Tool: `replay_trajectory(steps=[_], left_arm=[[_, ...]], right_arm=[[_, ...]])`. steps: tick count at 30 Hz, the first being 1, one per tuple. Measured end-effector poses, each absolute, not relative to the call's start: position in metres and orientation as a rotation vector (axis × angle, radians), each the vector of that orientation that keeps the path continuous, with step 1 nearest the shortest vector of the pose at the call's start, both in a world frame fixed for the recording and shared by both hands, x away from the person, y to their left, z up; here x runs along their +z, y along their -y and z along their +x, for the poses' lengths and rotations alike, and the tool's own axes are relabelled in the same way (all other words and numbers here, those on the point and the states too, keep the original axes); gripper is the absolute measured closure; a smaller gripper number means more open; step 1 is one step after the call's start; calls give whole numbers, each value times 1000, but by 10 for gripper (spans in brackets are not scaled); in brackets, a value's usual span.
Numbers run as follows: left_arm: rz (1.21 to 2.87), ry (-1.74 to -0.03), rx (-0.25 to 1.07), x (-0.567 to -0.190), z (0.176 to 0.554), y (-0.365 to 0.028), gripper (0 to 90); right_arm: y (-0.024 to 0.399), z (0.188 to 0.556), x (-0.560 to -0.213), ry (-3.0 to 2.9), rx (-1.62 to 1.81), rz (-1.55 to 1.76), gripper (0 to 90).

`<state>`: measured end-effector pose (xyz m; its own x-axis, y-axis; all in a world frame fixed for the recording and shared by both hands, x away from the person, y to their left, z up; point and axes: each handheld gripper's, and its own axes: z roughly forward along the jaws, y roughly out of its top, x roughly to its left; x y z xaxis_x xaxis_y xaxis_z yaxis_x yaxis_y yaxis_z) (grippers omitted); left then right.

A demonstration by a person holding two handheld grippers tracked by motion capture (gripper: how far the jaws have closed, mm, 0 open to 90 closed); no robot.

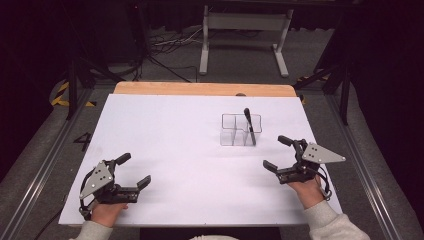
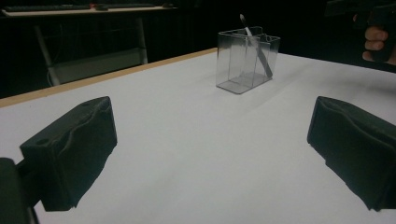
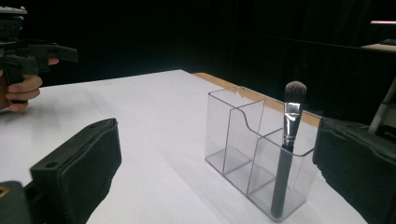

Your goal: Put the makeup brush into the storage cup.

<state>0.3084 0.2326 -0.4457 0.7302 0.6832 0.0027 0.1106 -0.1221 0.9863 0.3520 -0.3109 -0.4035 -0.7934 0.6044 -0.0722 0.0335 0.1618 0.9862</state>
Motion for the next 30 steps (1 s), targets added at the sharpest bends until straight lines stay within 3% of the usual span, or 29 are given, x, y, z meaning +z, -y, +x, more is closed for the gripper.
replay_trajectory(steps=[30], left_arm=[[1607, -628, 506, -443, 311, -232, 19]], right_arm=[[303, 341, -445, -2026, 1599, 638, 21]])
